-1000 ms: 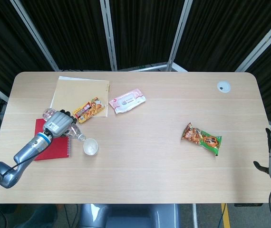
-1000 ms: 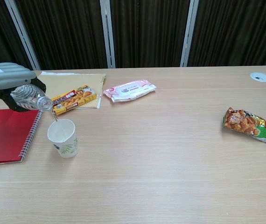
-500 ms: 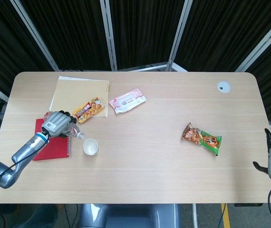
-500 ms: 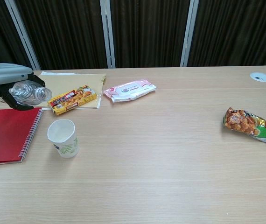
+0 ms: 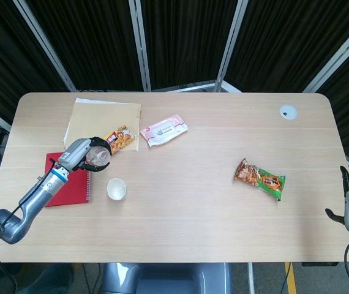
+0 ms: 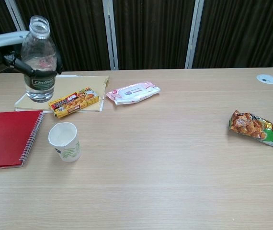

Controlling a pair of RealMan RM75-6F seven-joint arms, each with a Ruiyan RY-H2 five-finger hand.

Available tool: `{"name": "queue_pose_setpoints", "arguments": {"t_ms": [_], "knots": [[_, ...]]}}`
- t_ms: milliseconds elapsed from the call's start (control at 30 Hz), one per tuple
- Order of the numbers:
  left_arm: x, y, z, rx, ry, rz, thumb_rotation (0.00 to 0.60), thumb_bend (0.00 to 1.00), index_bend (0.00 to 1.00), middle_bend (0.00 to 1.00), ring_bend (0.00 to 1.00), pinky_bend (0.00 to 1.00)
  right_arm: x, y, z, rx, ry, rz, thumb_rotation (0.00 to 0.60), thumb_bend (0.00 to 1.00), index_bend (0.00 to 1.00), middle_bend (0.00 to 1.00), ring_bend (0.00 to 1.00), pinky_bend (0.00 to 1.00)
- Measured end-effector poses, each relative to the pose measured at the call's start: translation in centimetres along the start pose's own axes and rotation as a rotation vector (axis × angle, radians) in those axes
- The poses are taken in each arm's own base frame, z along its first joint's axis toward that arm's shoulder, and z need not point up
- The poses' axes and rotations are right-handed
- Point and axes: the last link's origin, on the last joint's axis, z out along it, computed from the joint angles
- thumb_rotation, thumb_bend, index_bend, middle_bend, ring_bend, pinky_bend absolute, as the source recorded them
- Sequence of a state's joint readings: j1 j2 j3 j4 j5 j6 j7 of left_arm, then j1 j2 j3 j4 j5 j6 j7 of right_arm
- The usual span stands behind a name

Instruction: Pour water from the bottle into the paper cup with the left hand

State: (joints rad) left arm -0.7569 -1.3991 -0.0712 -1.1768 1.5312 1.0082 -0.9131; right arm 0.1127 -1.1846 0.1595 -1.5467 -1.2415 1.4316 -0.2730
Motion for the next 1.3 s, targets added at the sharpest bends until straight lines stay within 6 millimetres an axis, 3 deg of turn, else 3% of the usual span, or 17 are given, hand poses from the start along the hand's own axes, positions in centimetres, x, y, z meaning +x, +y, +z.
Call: {"name": "queue_pose_setpoints", "arguments": {"t_ms": [200,533,700,1300], "knots": [[-2.8,4.1,1.1,-0.099,-0.011,-0.356,0.600,0.50,0.58,0.51,0.32,0.33,0.1,0.0,0.0,0.001,0.001,0.001,0.600,0.00,0.00,0.00,0.00,0.00],[-9.8,6.4,3.3,-0.086,-0.119,-0.488,0.600,0.50,0.58,0.51,0.32,0.33,-0.1,0.2,0.1,-0.011,-0.006,-0.005,0.600,0.00,0.00,0.00,0.00,0.00],[-13.4,6.7,4.4,-0.059,-0.166,-0.486,0.600,0.50,0.58,0.51,0.32,0.33,-0.3,0.4,0.3,-0.019,-0.013,-0.009,0.600,0.00,0.00,0.00,0.00,0.00],[-19.3,5.0,4.9,-0.019,-0.210,-0.410,0.600,0.46,0.57,0.50,0.31,0.32,-0.4,0.7,0.4,-0.028,-0.029,-0.006,0.600,0.00,0.00,0.00,0.00,0.00]]}}
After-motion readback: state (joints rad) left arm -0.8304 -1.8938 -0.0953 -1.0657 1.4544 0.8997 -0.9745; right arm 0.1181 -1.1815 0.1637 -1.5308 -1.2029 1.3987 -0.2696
